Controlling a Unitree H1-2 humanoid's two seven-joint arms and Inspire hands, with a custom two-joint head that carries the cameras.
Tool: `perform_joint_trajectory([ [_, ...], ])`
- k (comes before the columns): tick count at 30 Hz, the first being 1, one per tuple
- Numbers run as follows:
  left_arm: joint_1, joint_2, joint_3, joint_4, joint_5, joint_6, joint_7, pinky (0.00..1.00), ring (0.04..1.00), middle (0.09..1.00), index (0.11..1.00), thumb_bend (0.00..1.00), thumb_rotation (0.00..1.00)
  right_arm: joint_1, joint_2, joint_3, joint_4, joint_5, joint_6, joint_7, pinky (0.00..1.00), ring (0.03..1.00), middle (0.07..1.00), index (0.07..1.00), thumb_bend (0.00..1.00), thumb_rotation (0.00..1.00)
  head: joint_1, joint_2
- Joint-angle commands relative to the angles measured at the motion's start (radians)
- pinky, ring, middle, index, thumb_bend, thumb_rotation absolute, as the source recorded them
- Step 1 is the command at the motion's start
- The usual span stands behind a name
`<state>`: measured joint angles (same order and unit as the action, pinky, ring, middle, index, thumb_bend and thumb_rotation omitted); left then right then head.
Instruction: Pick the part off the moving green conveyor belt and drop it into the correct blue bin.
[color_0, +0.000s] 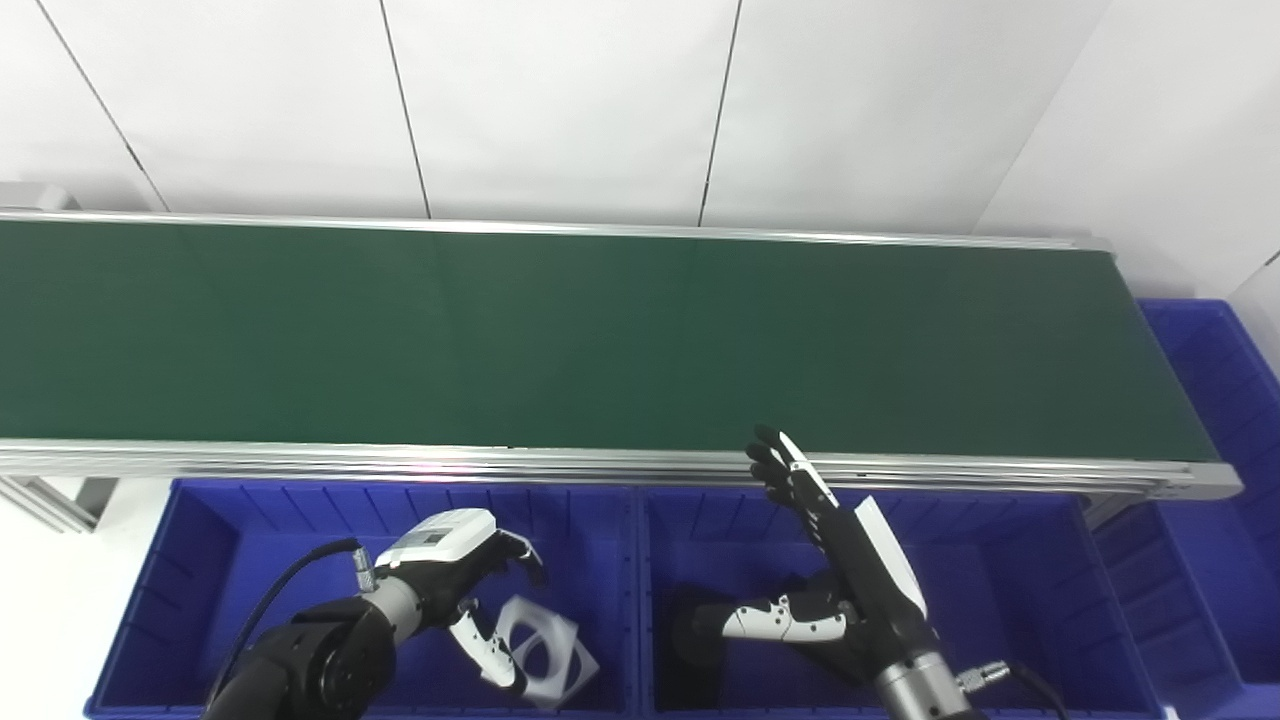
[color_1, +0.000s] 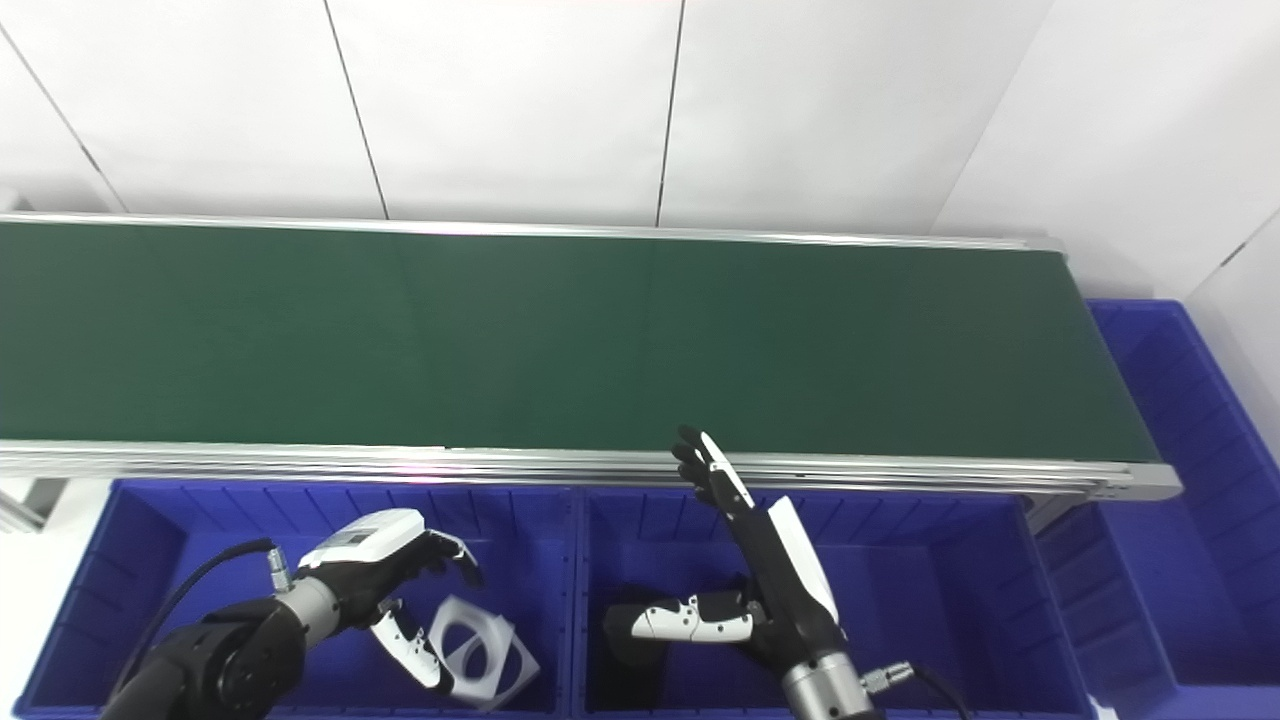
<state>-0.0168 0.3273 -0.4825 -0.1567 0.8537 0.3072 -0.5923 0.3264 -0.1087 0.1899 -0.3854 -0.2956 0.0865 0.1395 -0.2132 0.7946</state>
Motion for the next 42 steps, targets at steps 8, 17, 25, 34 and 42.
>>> perform_joint_trajectory([
  [8,0.057,-0.031,0.171,-0.074,-0.383,-0.181,0.085,0.81,0.955,0.982,0.962,0.8,0.19,0.005,0.001,0.006,-0.039,-0.005,0.004,0.0,0.88,0.905,0.923,0.97,0.84,0.16,-0.009,-0.012],
  [17,0.194,-0.123,0.275,-0.042,-0.697,-0.489,0.207,0.9,0.942,0.957,0.965,0.87,0.31,0.025,-0.008,0.008,-0.04,0.011,0.009,0.013,0.92,0.913,0.933,0.972,0.84,0.13,0.009,-0.073],
  [25,0.263,-0.153,0.283,-0.076,-0.688,-0.541,0.293,0.86,0.92,0.944,0.974,0.82,0.3,0.052,-0.024,0.017,-0.04,0.013,-0.002,0.017,0.89,0.906,0.926,0.971,0.83,0.12,0.023,-0.101],
  [34,0.279,-0.132,0.292,-0.041,-0.639,-0.508,0.308,0.95,0.952,0.96,0.984,0.84,0.29,0.062,-0.02,0.034,-0.014,-0.006,-0.036,-0.005,0.9,0.923,0.929,0.972,0.82,0.13,0.03,-0.149],
  [42,0.271,-0.12,0.301,-0.022,-0.628,-0.506,0.325,0.87,0.939,0.974,0.976,0.82,0.3,0.061,-0.005,0.047,-0.012,-0.011,-0.033,-0.026,0.9,0.92,0.933,0.969,0.81,0.14,0.02,-0.141],
])
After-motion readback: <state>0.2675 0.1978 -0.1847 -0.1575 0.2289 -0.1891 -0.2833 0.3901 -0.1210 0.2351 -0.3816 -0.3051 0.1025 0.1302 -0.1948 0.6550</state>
